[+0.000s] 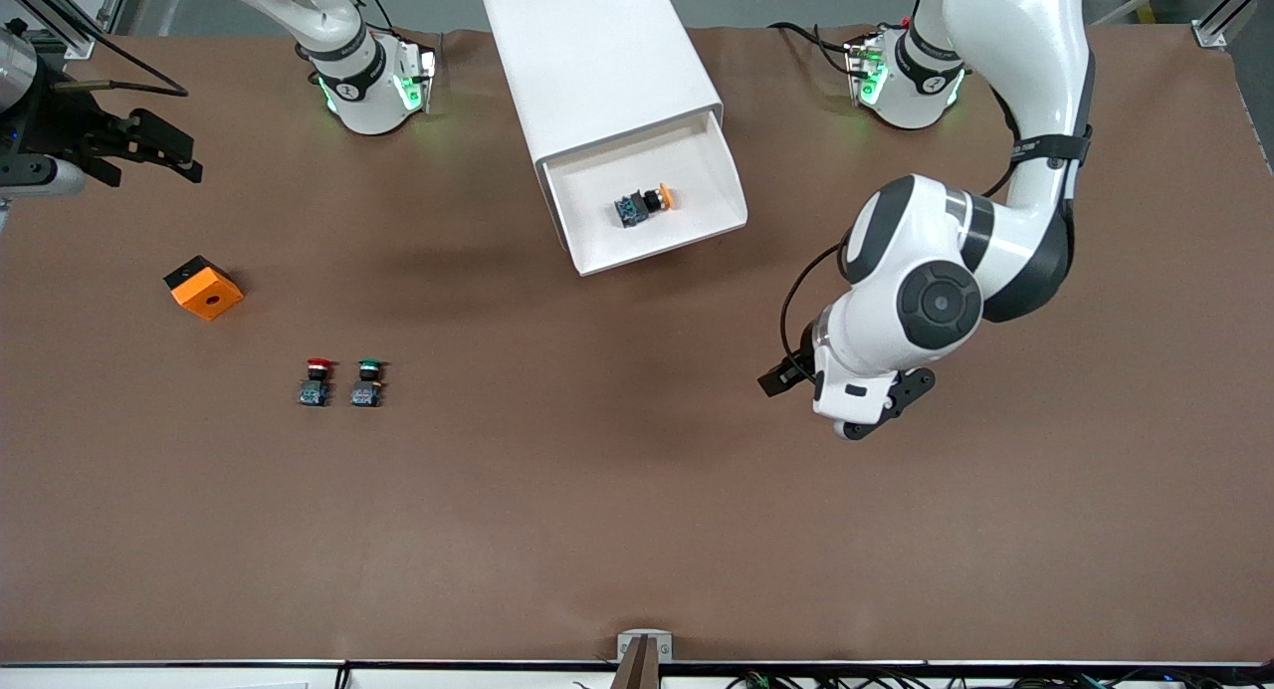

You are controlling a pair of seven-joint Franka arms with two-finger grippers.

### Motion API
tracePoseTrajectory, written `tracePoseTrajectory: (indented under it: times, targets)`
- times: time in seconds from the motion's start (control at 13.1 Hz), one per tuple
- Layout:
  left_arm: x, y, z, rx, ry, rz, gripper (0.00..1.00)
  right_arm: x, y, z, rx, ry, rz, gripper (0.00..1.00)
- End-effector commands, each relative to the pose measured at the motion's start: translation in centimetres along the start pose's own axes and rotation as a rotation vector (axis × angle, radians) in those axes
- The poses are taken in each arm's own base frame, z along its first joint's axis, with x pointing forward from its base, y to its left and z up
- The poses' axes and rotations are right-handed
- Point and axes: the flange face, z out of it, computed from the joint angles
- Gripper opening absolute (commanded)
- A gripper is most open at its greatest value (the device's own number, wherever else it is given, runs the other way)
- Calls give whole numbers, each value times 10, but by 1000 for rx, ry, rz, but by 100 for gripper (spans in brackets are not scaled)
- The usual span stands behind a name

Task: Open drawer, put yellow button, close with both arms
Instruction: 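Move the left gripper to the front of the open drawer, then push the drawer shut into the cabinet with the left gripper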

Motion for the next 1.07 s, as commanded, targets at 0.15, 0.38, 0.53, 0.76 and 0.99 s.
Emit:
tracePoseTrajectory:
  times: [0.15, 0.38, 0.53, 0.76, 0.99]
  targets:
    - [-29, -26, 2, -58, 64, 79, 100, -5, 7, -37, -14, 46, 5, 100]
    - [-52, -11, 22, -35, 50, 177, 100, -3, 30, -40, -5, 57, 53, 100]
    - [-77, 2, 35, -18, 43, 220, 100, 2, 27, -34, -8, 43, 46, 100]
    - [-116, 11, 66, 28, 16, 261, 100, 5, 27, -36, -4, 49, 47, 100]
    - [-155, 23, 73, 47, 6, 267, 100, 7, 29, -47, -2, 73, 54, 100]
